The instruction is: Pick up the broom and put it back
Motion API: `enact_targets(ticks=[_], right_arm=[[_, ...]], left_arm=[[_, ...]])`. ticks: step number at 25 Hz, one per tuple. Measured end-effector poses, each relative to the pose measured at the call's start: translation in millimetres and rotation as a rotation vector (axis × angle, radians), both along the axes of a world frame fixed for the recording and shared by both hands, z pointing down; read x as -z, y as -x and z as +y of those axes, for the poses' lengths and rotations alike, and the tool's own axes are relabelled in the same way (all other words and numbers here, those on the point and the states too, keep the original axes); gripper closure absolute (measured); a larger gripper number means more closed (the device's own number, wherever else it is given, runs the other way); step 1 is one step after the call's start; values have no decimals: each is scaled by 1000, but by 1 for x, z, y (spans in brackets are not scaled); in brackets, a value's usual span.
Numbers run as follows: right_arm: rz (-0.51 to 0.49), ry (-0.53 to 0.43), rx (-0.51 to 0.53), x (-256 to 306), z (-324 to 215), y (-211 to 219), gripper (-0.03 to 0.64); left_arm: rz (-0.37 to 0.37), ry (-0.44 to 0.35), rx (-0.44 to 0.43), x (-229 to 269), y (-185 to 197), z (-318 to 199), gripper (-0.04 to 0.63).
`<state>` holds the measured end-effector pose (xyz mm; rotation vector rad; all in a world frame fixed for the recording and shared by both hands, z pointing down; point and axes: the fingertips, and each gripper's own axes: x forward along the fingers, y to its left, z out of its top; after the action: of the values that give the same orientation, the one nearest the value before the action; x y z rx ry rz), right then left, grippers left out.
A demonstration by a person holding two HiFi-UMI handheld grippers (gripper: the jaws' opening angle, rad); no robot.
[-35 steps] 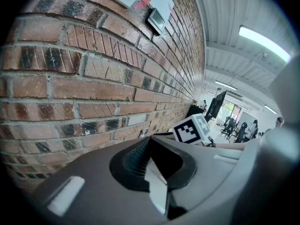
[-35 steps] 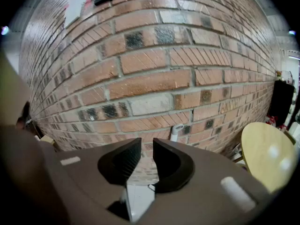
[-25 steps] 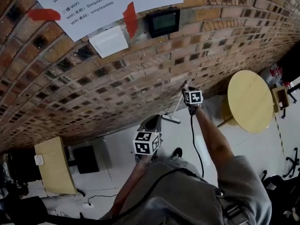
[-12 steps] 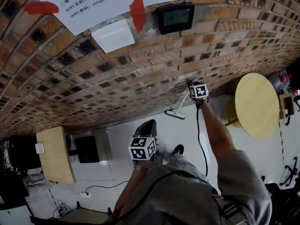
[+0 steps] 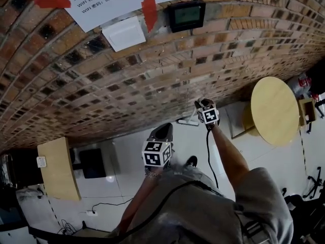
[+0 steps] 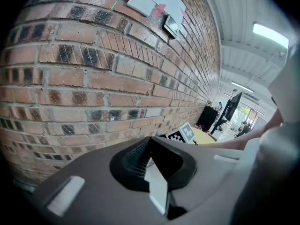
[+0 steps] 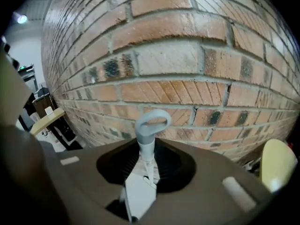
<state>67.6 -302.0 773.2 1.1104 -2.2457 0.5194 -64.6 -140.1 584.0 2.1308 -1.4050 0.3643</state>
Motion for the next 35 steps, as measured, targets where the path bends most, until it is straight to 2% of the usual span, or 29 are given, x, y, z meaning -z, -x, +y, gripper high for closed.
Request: enact_targets(ticks=[3,9,15,18,24,31,35], right_arm=[[-3,-63,5,26,29,3,520],[-48,-128,-107,109,76,4,518],[-161,-231,-169,206,107,8,518],[-186,-235,-202,234,120,7,518],[-212,-205,-228,243,133,17,518],[-196,-155,-224,232,142,20,518],[-182,-150,-215,229,143,23,518]], left_arm=[[5,-17,-26,5,-6,-4,609],[20,-59,-95,18,-27,-17,609],[30,-98,-163,33,-47,-25,609],[37,-113,-196,40,-58,-26,609],[32,-127,-238,45,-67,-25,611],[-23,-131,-261,42,-66,-23,611],[31,-118,-264,45,-68,-22,609]])
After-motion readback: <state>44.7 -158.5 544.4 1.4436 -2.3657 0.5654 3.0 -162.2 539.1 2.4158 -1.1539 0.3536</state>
